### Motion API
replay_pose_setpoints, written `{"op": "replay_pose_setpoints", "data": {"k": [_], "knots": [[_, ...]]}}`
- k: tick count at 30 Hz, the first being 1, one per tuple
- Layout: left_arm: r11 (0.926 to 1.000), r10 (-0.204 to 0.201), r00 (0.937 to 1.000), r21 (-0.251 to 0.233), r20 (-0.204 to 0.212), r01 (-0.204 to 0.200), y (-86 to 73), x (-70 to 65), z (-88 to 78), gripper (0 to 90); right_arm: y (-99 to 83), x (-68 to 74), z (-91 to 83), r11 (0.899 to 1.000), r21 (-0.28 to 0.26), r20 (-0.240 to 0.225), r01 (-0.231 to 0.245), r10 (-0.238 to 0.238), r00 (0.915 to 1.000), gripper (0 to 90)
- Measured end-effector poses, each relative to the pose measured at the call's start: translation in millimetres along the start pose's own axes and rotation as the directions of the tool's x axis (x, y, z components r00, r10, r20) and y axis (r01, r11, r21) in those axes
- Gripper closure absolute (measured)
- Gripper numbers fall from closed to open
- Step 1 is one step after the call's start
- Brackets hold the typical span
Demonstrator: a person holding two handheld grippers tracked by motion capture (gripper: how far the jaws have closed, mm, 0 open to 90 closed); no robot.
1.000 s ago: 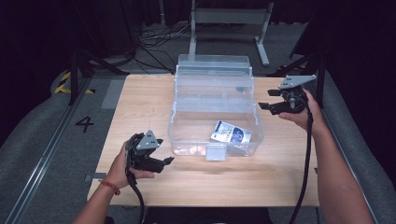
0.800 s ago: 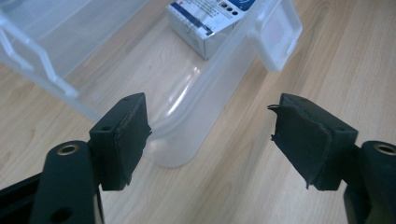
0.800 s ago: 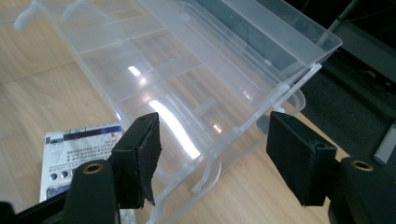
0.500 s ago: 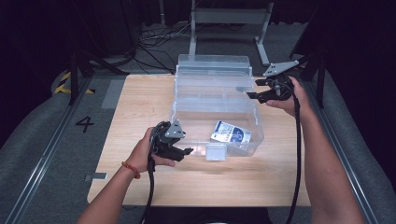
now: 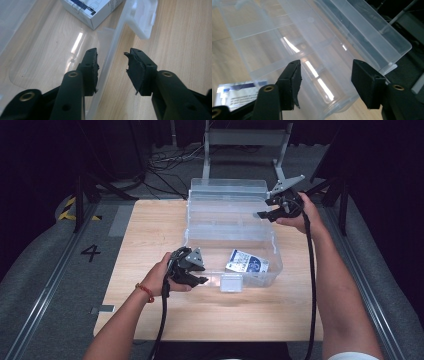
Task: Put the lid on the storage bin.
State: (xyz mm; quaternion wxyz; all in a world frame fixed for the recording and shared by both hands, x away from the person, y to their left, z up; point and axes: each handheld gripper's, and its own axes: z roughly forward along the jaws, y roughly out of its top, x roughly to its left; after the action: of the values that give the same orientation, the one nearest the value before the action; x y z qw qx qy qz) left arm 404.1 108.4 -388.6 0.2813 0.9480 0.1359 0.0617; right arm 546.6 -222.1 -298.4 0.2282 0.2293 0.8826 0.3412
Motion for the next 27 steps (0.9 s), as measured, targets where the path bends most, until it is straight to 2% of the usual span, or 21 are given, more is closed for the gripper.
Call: {"op": "replay_pose_setpoints", "data": {"k": [1, 3, 5, 7, 8, 10, 11, 14, 16, 18, 20, 21, 23, 24, 27], "knots": [[1.0000, 0.000, 1.0000, 0.000, 0.000, 0.000, 0.0, 0.0, 0.0, 62.8, 2.1, -0.7, 3.8, 1.000, -0.002, 0.007, -0.004, 0.004, 1.0000, 42.4], [0.9999, 0.005, 0.9998, 0.013, 0.020, -0.005, 0.5, 3.5, 3.7, 65.7, 4.9, -3.5, 10.6, 1.000, 0.005, -0.025, -0.024, 0.024, 0.9994, 42.3], [0.9998, 0.008, 0.9996, 0.019, 0.026, -0.008, 0.4, 4.6, 4.5, 67.1, 6.5, -4.5, 13.9, 1.000, 0.011, -0.030, -0.025, 0.025, 0.9992, 42.3], [0.9988, 0.017, 0.9993, 0.046, 0.034, -0.018, 1.0, 6.6, 6.4, 68.5, 8.9, -7.1, 19.7, 1.000, 0.014, -0.031, -0.025, 0.025, 0.9992, 47.4], [0.9980, 0.028, 0.9992, 0.056, 0.030, -0.029, 1.4, 7.2, 6.7, 70.8, 10.8, -9.8, 26.7, 1.000, 0.015, -0.043, -0.023, 0.024, 0.9988, 48.2], [0.9972, 0.040, 0.9988, 0.062, 0.028, -0.042, 2.0, 8.1, 7.0, 71.8, 11.4, -11.2, 29.4, 0.999, 0.019, -0.059, -0.037, 0.038, 0.9975, 49.1], [0.9968, 0.040, 0.9989, 0.069, 0.024, -0.041, 2.7, 9.4, 7.2, 75.6, 13.1, -12.9, 36.1, 0.999, 0.035, -0.071, -0.034, 0.036, 0.9968, 49.3], [0.9962, 0.034, 0.9992, 0.079, 0.023, -0.036, 3.4, 10.4, 7.8, 77.6, 15.2, -14.4, 41.7, 0.998, 0.058, -0.084, -0.032, 0.037, 0.9957, 52.0], [0.9948, 0.042, 0.9984, 0.092, 0.036, -0.046, 4.6, 12.4, 8.6, 78.8, 18.5, -13.3, 49.3, 0.995, 0.093, -0.069, 0.020, -0.014, 0.9975, 58.8], [0.9950, 0.039, 0.9986, 0.090, 0.036, -0.042, 4.5, 12.5, 9.0, 78.8, 19.0, -13.1, 51.9, 0.993, 0.108, -0.076, 0.038, -0.030, 0.9966, 58.9], [0.9959, 0.033, 0.9988, 0.083, 0.037, -0.036, 3.5, 12.6, 9.6, 78.5, 18.9, -14.5, 56.7, 0.991, 0.130, -0.094, 0.042, -0.030, 0.9951, 59.4], [0.9956, 0.025, 0.9990, 0.089, 0.037, -0.028, 2.5, 12.4, 10.6, 78.4, 18.9, -16.3, 57.4, 0.993, 0.117, -0.119, 0.027, -0.013, 0.9929, 62.6], [0.9950, 0.035, 0.9991, 0.093, 0.025, -0.037, 1.5, 11.4, 11.5, 77.7, 20.4, -19.1, 57.8, 0.995, 0.100, -0.177, 0.012, 0.006, 0.9841, 71.2], [0.9952, 0.042, 0.9989, 0.088, 0.020, -0.044, 1.0, 11.1, 11.5, 77.5, 21.4, -18.4, 58.2, 0.994, 0.103, -0.177, 0.021, -0.002, 0.9842, 72.2], [0.9978, 0.029, 0.9995, 0.060, 0.011, -0.030, -2.2, 9.6, 11.6, 77.0, 24.7, -13.8, 58.8, 0.991, 0.117, -0.167, 0.064, -0.044, 0.9849, 75.0]]}}
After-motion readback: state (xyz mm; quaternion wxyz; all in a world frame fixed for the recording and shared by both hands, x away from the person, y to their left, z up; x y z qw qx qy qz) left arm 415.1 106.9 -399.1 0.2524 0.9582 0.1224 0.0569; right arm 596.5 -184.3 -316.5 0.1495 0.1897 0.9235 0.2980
